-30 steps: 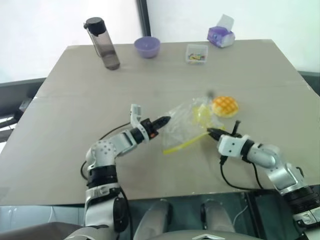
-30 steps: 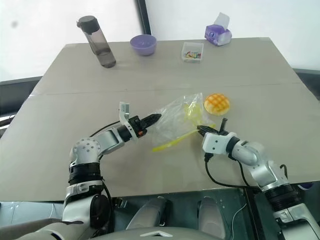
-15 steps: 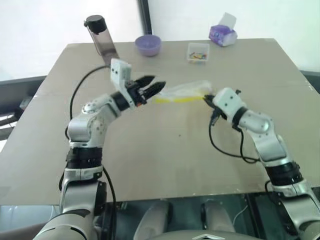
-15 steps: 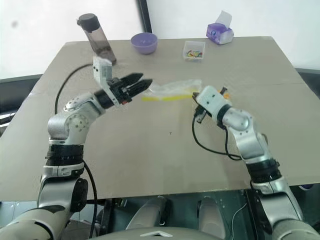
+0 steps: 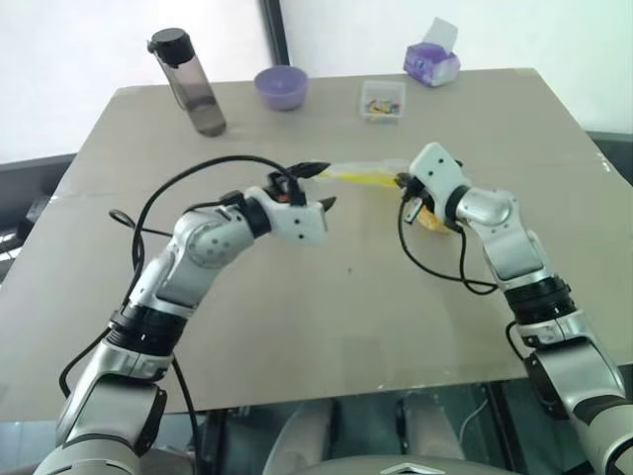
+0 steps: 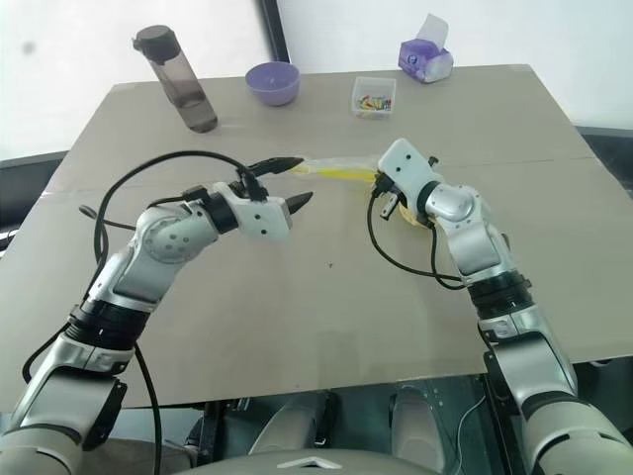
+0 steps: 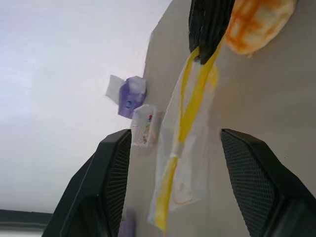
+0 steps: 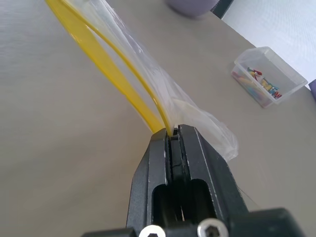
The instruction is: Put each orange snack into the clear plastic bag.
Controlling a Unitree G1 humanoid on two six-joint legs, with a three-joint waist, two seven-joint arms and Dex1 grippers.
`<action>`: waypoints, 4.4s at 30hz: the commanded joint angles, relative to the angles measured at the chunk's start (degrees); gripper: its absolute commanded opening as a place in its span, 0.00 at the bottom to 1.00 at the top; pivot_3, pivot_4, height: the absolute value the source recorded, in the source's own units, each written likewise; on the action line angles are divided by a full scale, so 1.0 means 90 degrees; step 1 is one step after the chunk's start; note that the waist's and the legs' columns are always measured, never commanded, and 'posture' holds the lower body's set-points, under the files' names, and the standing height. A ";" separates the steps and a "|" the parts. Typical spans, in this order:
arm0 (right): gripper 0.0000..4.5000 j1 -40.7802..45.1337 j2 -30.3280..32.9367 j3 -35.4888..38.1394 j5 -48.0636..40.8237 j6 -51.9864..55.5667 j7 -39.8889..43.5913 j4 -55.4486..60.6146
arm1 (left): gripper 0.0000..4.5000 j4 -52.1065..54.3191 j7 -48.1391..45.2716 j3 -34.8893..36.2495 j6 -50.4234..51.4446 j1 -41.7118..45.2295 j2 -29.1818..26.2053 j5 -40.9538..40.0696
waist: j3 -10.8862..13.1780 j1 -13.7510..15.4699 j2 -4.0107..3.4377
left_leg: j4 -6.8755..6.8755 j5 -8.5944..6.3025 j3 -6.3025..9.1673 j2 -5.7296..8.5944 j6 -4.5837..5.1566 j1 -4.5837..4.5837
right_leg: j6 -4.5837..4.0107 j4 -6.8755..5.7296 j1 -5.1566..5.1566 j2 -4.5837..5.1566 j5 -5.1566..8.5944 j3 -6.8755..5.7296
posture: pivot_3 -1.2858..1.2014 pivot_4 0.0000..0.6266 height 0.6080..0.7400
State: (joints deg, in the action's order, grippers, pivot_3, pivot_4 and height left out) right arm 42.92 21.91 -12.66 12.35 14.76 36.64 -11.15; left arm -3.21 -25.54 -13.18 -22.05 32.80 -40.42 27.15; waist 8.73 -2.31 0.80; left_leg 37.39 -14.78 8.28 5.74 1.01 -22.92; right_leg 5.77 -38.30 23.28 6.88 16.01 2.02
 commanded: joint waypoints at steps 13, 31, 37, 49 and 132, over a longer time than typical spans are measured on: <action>0.00 0.0206 -0.0040 0.0037 -0.0156 -0.0197 0.0057 0.0121 | 0.67 -0.1340 0.1302 -0.0275 -0.0726 0.0689 0.0110 0.1370 | 0.0000 -0.0020 0.0000 | 0.0008 0.0001 -0.0017 0.0000 0.0000 -0.0011 | 0.0000 -0.0044 0.0034 0.0000 0.0000 0.0010 | 0.52 0.24 1.00; 0.33 -0.0040 0.0030 0.0069 -0.0330 -0.0039 0.0171 0.0438 | 0.00 -0.1517 0.1388 -0.0208 -0.0581 0.0728 0.0339 0.1215 | 0.0000 -0.0039 0.0000 | 0.0020 0.0001 -0.0030 -0.0001 0.0000 -0.0011 | 0.0000 -0.0063 0.0044 0.0001 0.0000 0.0020 | 0.52 0.24 1.00; 0.54 -0.0006 0.0268 0.0086 -0.0197 -0.0262 0.0115 0.0819 | 0.00 -0.1066 0.0220 0.0361 0.0841 0.0247 0.1256 -0.0746 | -0.0002 -0.0032 -0.0002 | 0.0030 0.0001 -0.0030 -0.0001 0.0001 -0.0016 | 0.0000 -0.0065 0.0045 0.0003 0.0000 0.0021 | 0.52 0.24 1.00; 0.13 -0.0319 0.0077 0.0235 -0.0618 -0.0765 -0.0037 0.1239 | 0.00 -0.0343 -0.0529 0.0639 0.2508 0.0083 0.1755 -0.1985 | -0.0003 -0.0108 0.0000 | 0.0059 0.0001 -0.0025 -0.0002 0.0000 -0.0016 | 0.0001 -0.0074 0.0034 0.0000 -0.0001 0.0016 | 0.52 0.24 1.00; 0.33 -0.0906 0.0316 0.1734 -0.2334 0.1717 -0.0260 -0.0897 | 0.00 -0.0341 0.0197 0.0178 0.2916 -0.0028 0.2160 -0.1250 | -0.0006 0.0002 0.0001 | 0.0081 0.0000 -0.0027 -0.0001 0.0002 -0.0010 | 0.0001 -0.0091 0.0022 0.0001 -0.0002 0.0023 | 0.52 0.24 1.00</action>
State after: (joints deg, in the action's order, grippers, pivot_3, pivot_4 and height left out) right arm 36.00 24.06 3.68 -9.34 29.89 34.04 -19.93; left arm -7.49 -24.54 -12.31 4.68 32.29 -20.86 16.05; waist 8.68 -2.29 0.81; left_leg 38.12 -14.78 8.04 5.74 1.03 -23.02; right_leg 5.77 -39.12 23.48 6.89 15.99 2.23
